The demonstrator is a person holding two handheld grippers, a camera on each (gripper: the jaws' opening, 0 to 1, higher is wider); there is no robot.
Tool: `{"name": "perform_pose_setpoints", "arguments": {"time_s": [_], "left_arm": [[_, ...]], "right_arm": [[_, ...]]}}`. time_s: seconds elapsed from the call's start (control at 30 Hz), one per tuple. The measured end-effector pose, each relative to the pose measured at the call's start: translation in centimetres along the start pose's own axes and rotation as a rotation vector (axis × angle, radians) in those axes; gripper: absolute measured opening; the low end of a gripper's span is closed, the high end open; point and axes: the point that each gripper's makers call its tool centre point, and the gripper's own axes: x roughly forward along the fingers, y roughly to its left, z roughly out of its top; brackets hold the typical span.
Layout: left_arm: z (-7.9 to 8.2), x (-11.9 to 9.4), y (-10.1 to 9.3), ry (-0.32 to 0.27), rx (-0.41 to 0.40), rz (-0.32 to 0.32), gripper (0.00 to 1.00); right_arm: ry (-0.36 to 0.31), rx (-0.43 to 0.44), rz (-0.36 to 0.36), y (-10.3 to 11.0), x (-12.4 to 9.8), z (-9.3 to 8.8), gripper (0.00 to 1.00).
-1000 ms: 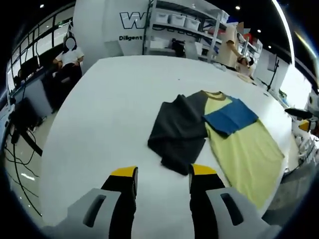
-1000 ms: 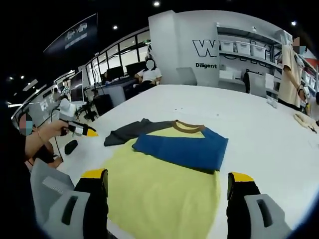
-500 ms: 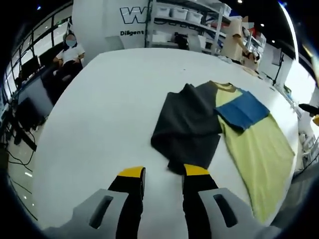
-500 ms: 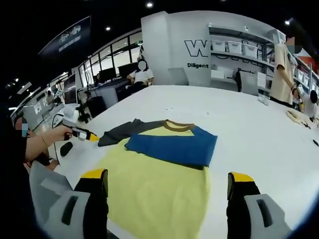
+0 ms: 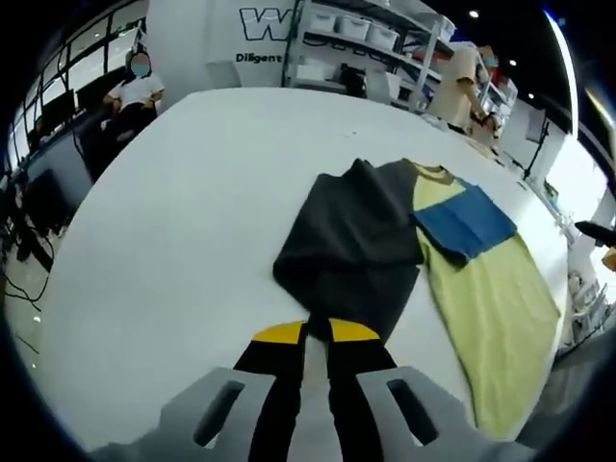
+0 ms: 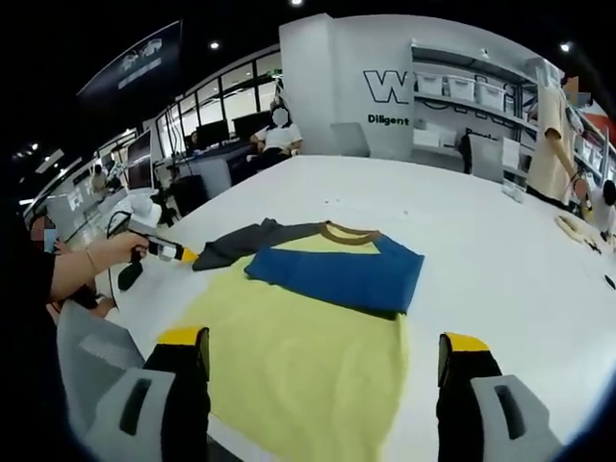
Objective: Fold the garment on the visible template until the final outline fits inside the template.
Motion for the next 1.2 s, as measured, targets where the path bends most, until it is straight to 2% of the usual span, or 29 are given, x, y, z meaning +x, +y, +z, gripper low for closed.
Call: {"name": "perform_pose_setpoints", "arguments": {"time_s": [0.2, 0.27, 0.4, 0.63, 0.73, 0.97, 1.2], "left_arm": [[0.0, 0.0, -0.2, 0.001, -0.013, -0.020, 0.03], [0.0, -0.1, -0.2, 0.003, 0.015, -0.023, 0.02], [0.7, -0.8, 0.5, -0.026, 0.018, -0.005, 0.02], [1.6, -2.0, 3.0, -0.057, -0.008, 0.053, 0.02], [1.7, -2.2, 3.8, -0.056, -0.010, 0.069, 0.02], [2.2, -2.8, 6.8, -0.053, 0.013, 0.152, 0.02], [3.7, -3.5, 9.1, -0.081, 0.010, 0.197, 0.02]], "right_arm": [[0.009, 0.004, -0.008, -0.2, -0.1, -0.4, 0.96], [0.015, 0.003, -0.008, -0.1, -0.1, -0.5, 0.95], [0.020, 0.003, -0.008, 0.0, -0.3, -0.7, 0.94], [0.031, 0.001, -0.012, 0.0, -0.2, -1.2, 0.93], [0.029, 0.000, -0.010, 0.1, -0.2, -1.0, 0.93], [0.032, -0.005, -0.001, 0.3, 0.0, -1.1, 0.94], [0.047, -0.008, 0.018, 0.7, 0.1, -1.4, 0.96]]}}
